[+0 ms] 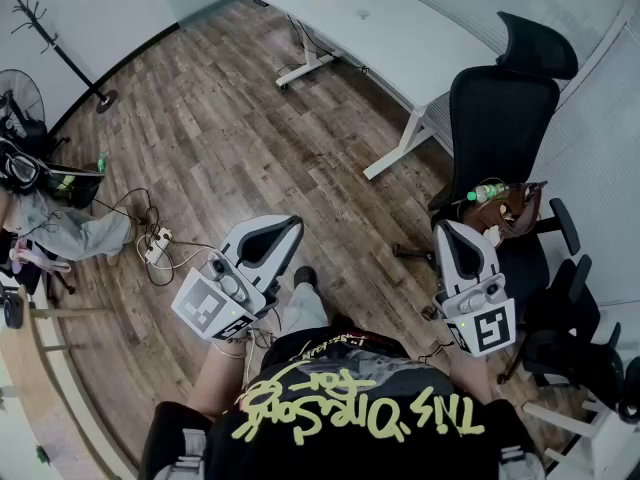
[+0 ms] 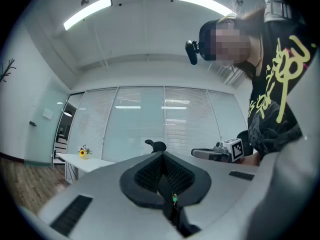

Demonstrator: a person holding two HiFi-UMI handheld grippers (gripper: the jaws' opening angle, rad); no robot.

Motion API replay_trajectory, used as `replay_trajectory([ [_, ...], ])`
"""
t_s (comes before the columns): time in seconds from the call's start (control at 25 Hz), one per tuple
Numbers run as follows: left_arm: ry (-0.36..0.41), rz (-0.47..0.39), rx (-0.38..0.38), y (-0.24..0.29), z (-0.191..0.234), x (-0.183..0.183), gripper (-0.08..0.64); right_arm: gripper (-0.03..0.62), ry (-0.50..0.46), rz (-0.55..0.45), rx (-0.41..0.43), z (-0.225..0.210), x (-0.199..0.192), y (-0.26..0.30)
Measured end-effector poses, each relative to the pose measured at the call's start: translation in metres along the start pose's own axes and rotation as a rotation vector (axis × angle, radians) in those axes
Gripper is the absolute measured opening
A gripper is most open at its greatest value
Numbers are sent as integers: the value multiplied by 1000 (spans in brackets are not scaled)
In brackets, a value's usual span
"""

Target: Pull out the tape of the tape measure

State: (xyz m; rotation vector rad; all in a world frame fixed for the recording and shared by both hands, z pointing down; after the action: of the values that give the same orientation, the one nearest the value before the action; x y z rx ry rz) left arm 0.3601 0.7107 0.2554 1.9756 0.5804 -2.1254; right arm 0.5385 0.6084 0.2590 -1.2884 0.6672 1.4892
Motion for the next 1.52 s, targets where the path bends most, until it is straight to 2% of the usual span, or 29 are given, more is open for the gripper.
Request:
replay_trajectory([
  [0.76, -22, 18, 18, -2, 8, -8, -9, 2, 26, 31, 25, 6, -12, 16],
  [0.96, -33, 45, 23, -4, 11, -17, -9, 3, 90, 78, 17, 2, -26, 22],
  [1.16, -51, 113, 54, -1, 27, -28, -9, 8, 193, 279, 38, -3, -70, 35],
  [1.36, -66, 152, 60, 11, 42, -36, -6, 14, 237, 293, 40, -7, -77, 50],
  [1.44, -75, 150, 76, 14, 53, -36, 23, 48, 233, 301, 41, -7, -80, 58],
  [1.52, -72, 145, 94, 17, 65, -34, 86, 101, 226, 309, 35, -10, -84, 68],
])
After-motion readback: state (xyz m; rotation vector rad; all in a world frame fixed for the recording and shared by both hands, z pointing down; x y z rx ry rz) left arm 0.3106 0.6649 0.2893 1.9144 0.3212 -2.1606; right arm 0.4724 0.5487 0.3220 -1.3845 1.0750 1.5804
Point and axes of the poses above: the fingertips, and each gripper's own axes: y forward along the fingers, z to its left, x out of its top, the point moved 1 cm from there along -y, backward along the fingers, and after that the axes turned 1 degree about -y, right-handed, at the moved point
